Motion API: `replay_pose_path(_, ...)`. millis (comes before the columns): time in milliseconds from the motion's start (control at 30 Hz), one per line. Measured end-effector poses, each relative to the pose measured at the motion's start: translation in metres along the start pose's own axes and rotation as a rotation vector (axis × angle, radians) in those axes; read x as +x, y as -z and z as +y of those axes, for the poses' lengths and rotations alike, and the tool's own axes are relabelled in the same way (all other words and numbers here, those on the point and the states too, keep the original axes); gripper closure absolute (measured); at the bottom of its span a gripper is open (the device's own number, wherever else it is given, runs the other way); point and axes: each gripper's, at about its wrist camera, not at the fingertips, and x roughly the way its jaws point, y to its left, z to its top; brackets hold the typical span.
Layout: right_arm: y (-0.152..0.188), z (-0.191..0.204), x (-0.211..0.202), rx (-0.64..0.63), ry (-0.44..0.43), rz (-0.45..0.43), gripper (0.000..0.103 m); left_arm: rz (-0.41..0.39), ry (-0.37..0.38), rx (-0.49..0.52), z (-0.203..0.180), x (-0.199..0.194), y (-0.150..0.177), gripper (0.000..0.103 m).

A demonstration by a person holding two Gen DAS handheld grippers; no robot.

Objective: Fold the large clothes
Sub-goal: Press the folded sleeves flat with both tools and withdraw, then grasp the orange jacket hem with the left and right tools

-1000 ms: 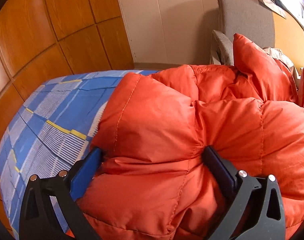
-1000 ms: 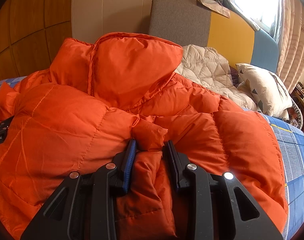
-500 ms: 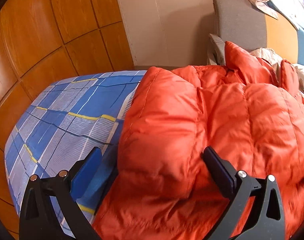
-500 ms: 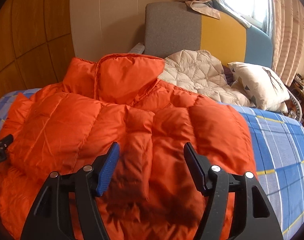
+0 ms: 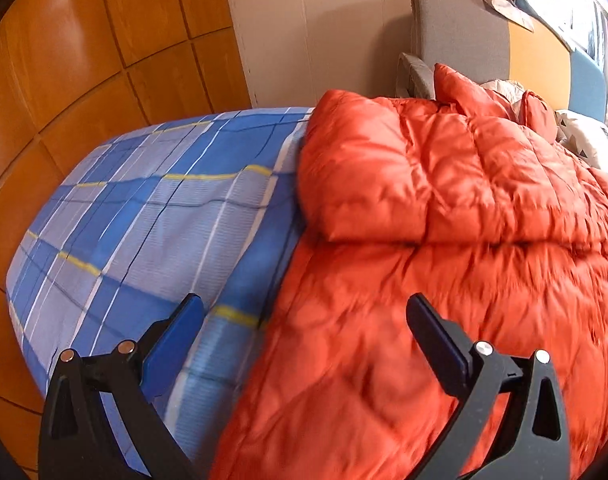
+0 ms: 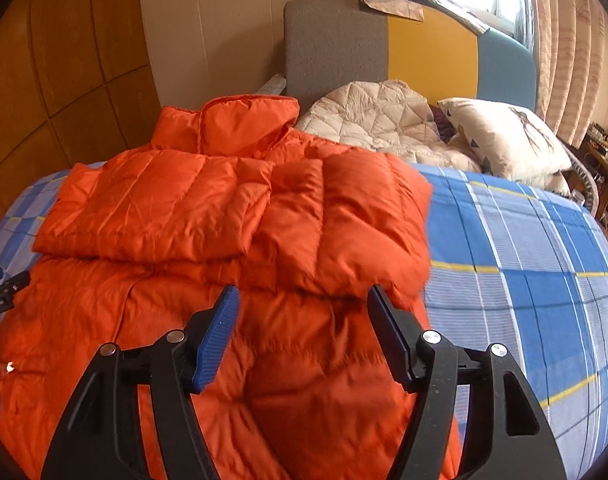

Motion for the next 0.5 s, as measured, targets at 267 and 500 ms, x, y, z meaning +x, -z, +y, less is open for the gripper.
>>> replay_pose_path(267,0.041,-0.025,-0.041,-0.008,0.008,0.023,0.037,0.021,0.105,-0.011,0.022,-0.022,0.028,0.002)
replay_pose_path(500,0.068,-0.054,-0.065,0.020,-0.011,0.066,0.037,0.045,0.138,0.012,0.039,-0.034,0.049,0.002)
